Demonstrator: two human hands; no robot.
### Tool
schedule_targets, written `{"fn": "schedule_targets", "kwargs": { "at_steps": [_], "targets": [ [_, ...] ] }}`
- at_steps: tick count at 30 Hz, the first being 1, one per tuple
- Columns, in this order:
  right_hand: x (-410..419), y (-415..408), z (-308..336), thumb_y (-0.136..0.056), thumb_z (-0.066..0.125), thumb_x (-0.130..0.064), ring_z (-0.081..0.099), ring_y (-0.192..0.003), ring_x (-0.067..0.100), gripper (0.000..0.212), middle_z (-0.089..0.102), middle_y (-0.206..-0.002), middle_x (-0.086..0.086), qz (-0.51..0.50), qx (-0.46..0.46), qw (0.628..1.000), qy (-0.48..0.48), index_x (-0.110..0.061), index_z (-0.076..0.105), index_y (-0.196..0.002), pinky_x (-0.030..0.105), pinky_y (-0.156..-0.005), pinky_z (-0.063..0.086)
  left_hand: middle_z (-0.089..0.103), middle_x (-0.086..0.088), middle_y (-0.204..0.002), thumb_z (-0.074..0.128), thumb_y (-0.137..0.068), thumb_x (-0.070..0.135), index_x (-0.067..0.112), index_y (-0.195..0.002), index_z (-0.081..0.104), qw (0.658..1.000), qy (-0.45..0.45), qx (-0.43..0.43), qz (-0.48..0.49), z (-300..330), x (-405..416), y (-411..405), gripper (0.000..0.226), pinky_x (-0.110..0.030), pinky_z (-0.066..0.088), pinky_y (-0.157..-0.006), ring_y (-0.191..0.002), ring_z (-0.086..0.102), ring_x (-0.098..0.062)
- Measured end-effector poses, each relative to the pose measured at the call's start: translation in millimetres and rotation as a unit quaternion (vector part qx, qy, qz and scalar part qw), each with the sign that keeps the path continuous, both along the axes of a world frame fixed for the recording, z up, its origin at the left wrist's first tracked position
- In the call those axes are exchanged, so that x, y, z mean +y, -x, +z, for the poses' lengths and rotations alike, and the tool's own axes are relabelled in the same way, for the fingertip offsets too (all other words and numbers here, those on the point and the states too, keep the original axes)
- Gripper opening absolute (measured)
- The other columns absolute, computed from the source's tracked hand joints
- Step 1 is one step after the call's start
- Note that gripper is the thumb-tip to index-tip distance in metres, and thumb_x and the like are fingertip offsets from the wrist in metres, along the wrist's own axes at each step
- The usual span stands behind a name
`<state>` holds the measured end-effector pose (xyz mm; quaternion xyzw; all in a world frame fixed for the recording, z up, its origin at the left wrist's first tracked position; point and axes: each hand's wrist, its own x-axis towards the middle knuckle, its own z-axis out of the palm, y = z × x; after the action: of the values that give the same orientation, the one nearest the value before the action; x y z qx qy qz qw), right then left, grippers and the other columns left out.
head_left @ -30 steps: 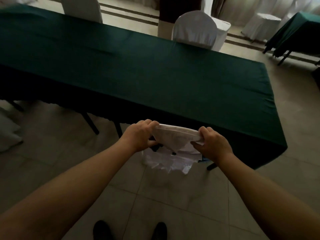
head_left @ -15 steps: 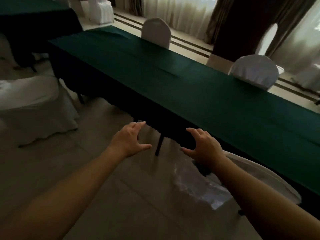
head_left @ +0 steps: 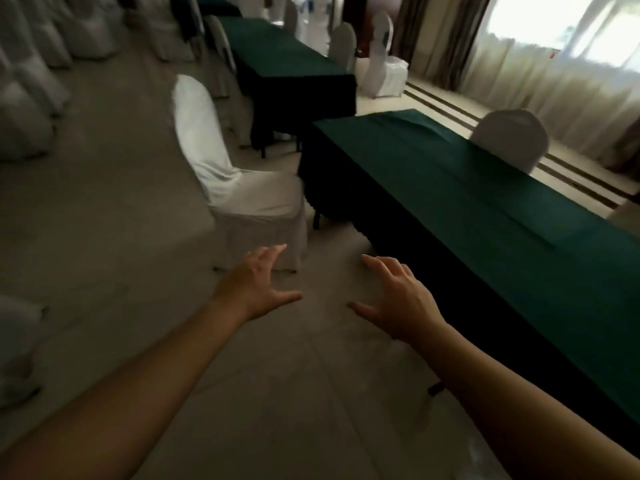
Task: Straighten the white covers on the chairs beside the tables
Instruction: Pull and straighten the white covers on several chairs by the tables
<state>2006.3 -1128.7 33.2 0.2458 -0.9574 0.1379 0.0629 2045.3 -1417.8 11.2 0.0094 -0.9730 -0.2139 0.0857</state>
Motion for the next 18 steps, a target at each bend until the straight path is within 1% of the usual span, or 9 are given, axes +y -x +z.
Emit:
{"fn": "schedule_targets", "kwargs": {
  "at_steps": [3,9,12,14,16,18],
  "targets": [
    [-78.4,34.2,0.9,-0.068,0.054,-0.080,0.044,-0.125,0.021,0.092,0.044,-0.140,-0.003,0.055,0.001,0.998,0.009,-0.036,0.029,-0.145,0.041,-0.091,0.051,0.047,0.001,-0.139,0.059,-0.053,0.086,0.038,-0.143,0.028,0.998,0.004,0.002,0.061,4.9,-66.8,3.4,0.106,-0.039,0.047,-0.096,-0.122,0.048,-0.022],
    [-226.1,106.9,-5.3,-0.068,0.060,-0.078,0.042,-0.125,0.020,0.092,0.041,-0.141,-0.006,0.151,-0.003,0.988,0.023,-0.039,0.027,-0.145,0.040,-0.090,0.050,0.045,-0.001,-0.142,0.059,-0.051,0.084,0.033,-0.144,0.031,0.986,-0.004,-0.007,0.164,7.5,-186.0,22.6,0.110,-0.036,0.039,-0.104,-0.128,0.042,-0.022],
    [-304.7,153.4,-9.3,-0.067,0.058,-0.078,0.043,-0.125,0.022,0.092,0.042,-0.141,-0.005,0.205,-0.013,0.978,0.038,-0.039,0.029,-0.145,0.043,-0.091,0.050,0.044,0.001,-0.141,0.058,-0.053,0.085,0.035,-0.144,0.030,0.977,-0.001,-0.008,0.214,7.1,-250.8,47.0,0.108,-0.036,0.038,-0.102,-0.127,0.040,-0.021],
    [-359.9,188.8,-10.7,-0.068,0.058,-0.078,0.044,-0.124,0.022,0.092,0.041,-0.141,-0.005,0.236,-0.020,0.971,0.046,-0.039,0.028,-0.145,0.042,-0.090,0.050,0.042,0.003,-0.143,0.060,-0.053,0.085,0.038,-0.144,0.027,0.969,-0.006,-0.012,0.248,9.2,-296.2,69.2,0.107,-0.037,0.039,-0.101,-0.128,0.039,-0.019],
    [-400.4,213.3,-9.4,-0.068,0.060,-0.078,0.043,-0.125,0.023,0.093,0.039,-0.144,-0.005,0.254,-0.025,0.966,0.040,-0.041,0.024,-0.145,0.043,-0.090,0.049,0.040,0.005,-0.144,0.060,-0.053,0.086,0.041,-0.143,0.023,0.963,-0.006,-0.019,0.267,13.0,-326.9,86.2,0.107,-0.037,0.040,-0.099,-0.128,0.039,-0.017],
    [-445.3,242.3,-7.1,-0.068,0.061,-0.078,0.040,-0.128,0.025,0.095,0.036,-0.148,-0.002,0.274,-0.041,0.960,0.038,-0.041,0.020,-0.146,0.046,-0.094,0.048,0.039,0.007,-0.144,0.059,-0.053,0.087,0.042,-0.143,0.021,0.957,-0.003,-0.020,0.289,17.5,-362.4,107.8,0.108,-0.037,0.041,-0.097,-0.127,0.039,-0.016]
  ]
}}
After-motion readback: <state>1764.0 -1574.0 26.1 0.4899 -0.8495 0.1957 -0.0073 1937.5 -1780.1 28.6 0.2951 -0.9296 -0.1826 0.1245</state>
